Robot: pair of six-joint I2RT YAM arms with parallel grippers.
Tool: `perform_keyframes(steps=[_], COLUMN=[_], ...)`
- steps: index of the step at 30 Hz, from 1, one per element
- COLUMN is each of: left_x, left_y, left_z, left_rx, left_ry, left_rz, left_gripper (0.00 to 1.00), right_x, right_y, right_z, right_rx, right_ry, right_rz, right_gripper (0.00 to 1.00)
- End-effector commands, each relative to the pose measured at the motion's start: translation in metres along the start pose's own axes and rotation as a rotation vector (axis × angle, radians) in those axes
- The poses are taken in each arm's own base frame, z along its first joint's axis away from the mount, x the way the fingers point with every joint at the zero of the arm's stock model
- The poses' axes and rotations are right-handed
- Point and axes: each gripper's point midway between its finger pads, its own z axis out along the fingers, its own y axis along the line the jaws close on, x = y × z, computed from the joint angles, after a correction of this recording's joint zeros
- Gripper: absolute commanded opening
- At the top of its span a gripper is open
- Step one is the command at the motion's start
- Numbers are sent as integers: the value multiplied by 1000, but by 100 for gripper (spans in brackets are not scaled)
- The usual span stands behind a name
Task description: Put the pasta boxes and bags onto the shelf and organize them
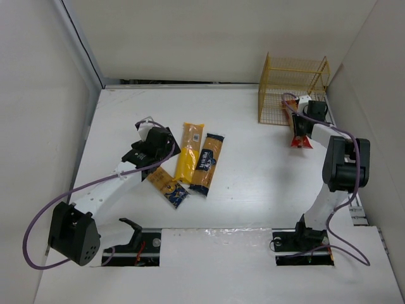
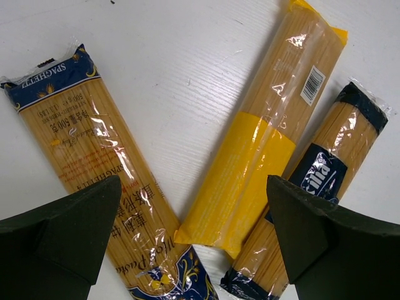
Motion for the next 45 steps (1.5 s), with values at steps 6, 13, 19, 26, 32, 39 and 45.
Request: perform_keyframes(steps=[6,13,19,26,32,39,45], left_x=[-22,-23,-26,-30,-28,-19,-20], left_y=[-10,-8,-7,-3,9,4,16], left_z=[-5,-7,-10,-19,-28,-28,-34], left_rx=[11,-3,-11,-20,-42,34,-14], left_ry=[-46,-44,-50,-62,-71,-74,-84], left_rz=[-17,-22,-33,-63,-112,-175,-181], left_gripper=[100,100,100,100,100,100,100], right_x=[-92,-97,-95,-98,-114,-86,-63], right_y=[-52,-65,-73,-56,-22,188,361], right_z=[7,21,33,21,-56,-121,-169], right_rx=[172,206,244,154,174,-108,-353], right_ry=[-257,-264,-248,-277,-345,-247,-194], right_rz=[80,60,53,5,5,99,185], right_gripper=[0,0,7,100,100,100,100])
